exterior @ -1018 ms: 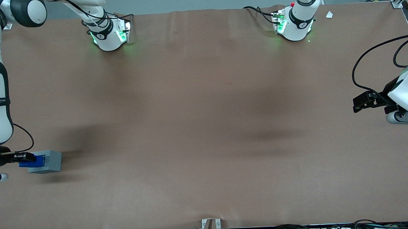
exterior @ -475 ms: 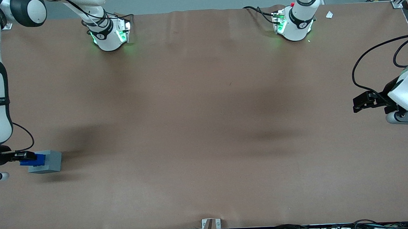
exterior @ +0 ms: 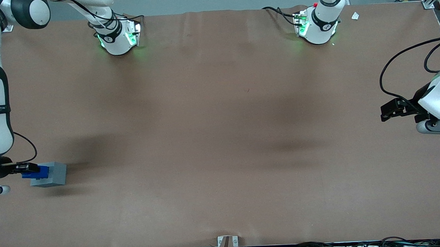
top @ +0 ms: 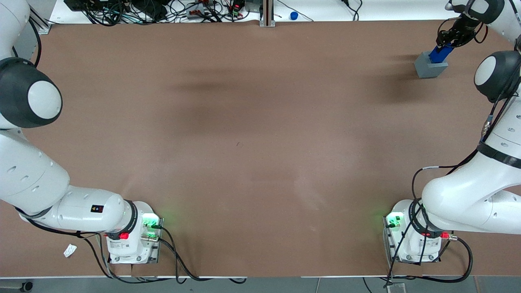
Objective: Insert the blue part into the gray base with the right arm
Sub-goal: 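Lower the blue block into the gray base's opening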
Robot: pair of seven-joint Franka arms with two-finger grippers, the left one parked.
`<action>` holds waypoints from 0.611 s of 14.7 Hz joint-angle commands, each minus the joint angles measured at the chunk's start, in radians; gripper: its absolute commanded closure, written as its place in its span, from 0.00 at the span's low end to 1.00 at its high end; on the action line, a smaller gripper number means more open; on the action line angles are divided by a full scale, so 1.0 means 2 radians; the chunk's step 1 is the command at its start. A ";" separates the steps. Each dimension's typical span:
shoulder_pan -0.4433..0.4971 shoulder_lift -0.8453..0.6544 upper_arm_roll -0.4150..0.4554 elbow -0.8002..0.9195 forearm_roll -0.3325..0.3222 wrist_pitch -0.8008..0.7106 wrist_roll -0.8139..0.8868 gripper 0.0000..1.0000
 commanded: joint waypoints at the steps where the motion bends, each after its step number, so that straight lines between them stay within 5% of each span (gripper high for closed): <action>1: -0.006 -0.014 0.005 -0.016 0.004 0.005 0.000 1.00; 9: -0.007 -0.013 0.005 -0.017 0.005 0.013 0.000 1.00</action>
